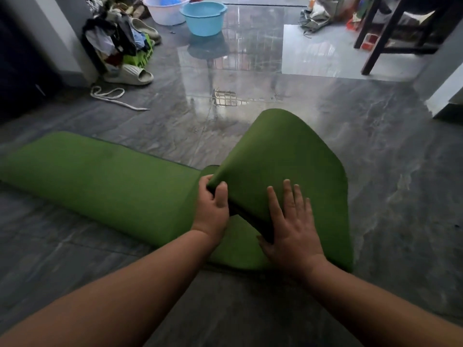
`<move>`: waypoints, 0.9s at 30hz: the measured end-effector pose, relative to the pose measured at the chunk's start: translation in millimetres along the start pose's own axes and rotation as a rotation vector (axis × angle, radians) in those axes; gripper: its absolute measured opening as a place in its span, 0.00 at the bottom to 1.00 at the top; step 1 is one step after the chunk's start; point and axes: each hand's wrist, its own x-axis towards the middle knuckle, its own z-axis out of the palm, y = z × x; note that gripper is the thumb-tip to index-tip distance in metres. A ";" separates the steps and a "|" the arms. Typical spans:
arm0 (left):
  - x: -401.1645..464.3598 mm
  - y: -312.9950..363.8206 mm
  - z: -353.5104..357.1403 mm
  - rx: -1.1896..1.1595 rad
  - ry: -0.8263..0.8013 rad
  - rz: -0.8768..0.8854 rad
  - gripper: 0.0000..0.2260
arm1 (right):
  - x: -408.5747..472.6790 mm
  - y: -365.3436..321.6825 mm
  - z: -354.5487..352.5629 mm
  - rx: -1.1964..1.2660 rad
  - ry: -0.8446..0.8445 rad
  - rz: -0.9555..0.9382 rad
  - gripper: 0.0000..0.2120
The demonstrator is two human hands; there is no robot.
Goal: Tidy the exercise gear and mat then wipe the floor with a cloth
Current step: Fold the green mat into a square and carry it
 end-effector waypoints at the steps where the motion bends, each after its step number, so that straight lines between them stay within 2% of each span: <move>1: 2.2 -3.1 -8.6 0.020 0.043 -0.007 0.06 | 0.2 -2.6 1.1 -0.036 -0.005 -0.031 0.51; 3: 8.4 -9.4 -26.2 0.037 0.106 -0.038 0.02 | -2.9 -3.9 3.5 -0.112 -0.044 -0.055 0.53; 9: 26.5 -37.5 -63.1 -0.029 0.178 -0.318 0.10 | -14.5 -9.9 28.3 -0.099 -0.183 -0.068 0.55; 12: 31.3 -49.8 -73.8 0.015 0.247 -0.370 0.12 | -17.0 -10.5 40.0 -0.044 -0.207 -0.110 0.52; 14: 34.9 -62.6 -82.3 0.070 0.259 -0.409 0.12 | -16.0 -10.7 42.4 -0.095 -0.273 -0.107 0.50; 18: 26.4 -83.7 -86.5 0.322 0.086 -0.511 0.11 | -22.2 -2.3 49.2 -0.150 -0.485 -0.043 0.48; 22: 16.2 -103.1 -73.1 0.604 -0.139 -0.596 0.17 | -37.7 19.6 59.0 -0.163 -0.607 -0.033 0.45; 27: 3.0 -103.7 -38.1 0.628 -0.278 -0.615 0.25 | -43.0 38.6 50.0 -0.193 -0.618 0.008 0.42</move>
